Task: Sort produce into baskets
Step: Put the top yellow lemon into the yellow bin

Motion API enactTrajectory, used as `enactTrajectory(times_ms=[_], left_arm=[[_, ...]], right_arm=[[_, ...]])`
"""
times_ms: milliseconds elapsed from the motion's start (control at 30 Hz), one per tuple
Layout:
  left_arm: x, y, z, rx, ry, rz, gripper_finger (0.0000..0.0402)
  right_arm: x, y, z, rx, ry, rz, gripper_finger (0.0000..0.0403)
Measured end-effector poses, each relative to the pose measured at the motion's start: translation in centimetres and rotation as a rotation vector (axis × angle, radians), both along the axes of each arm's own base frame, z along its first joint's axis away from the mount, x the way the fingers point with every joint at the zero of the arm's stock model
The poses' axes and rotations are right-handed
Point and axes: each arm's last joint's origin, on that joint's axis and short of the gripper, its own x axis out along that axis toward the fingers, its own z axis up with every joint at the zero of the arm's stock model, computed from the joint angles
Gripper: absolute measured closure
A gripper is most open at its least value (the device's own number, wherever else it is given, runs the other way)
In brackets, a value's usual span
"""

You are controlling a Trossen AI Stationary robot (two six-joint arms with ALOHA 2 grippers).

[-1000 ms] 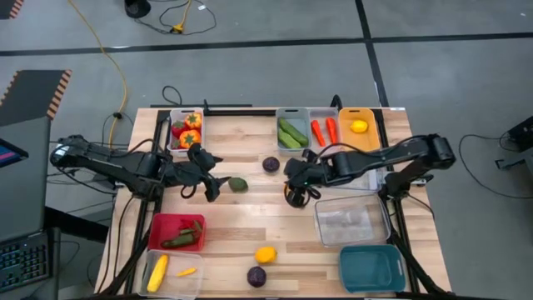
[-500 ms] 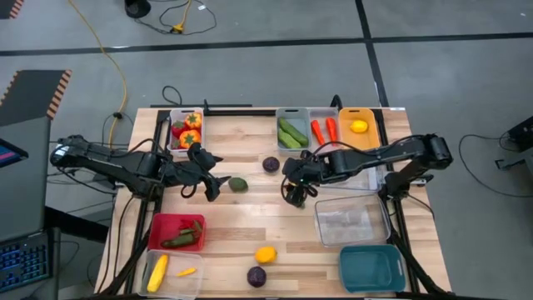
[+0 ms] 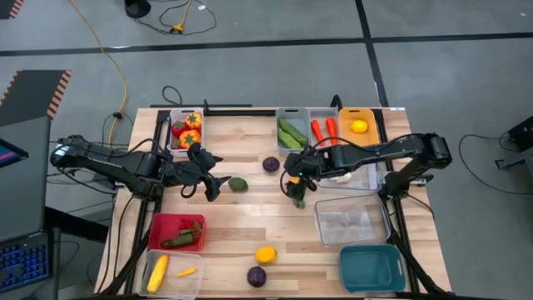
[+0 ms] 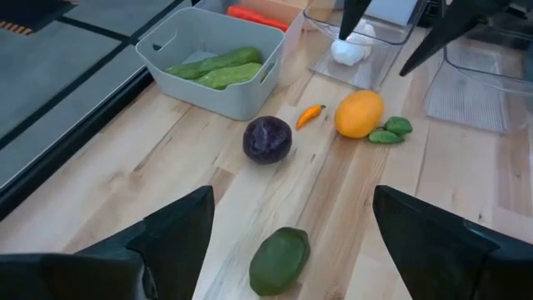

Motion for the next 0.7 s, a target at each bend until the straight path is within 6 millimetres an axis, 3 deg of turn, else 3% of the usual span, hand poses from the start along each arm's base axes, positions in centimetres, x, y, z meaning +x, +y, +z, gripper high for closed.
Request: enactTrajectory(times_ms=[333, 700], left_arm=[[0.0, 0.0, 0.0, 0.0, 0.0, 0.0, 0.0085], [0.0, 0.0, 0.0, -0.001, 0.0, 0.001, 0.0085]], right_arm=[[0.3, 0.1, -0.8, 0.017, 0.048, 0.069, 0.0028], [2.3, -0.8, -6.2, 0.079, 0.287, 0.143, 0.0028]])
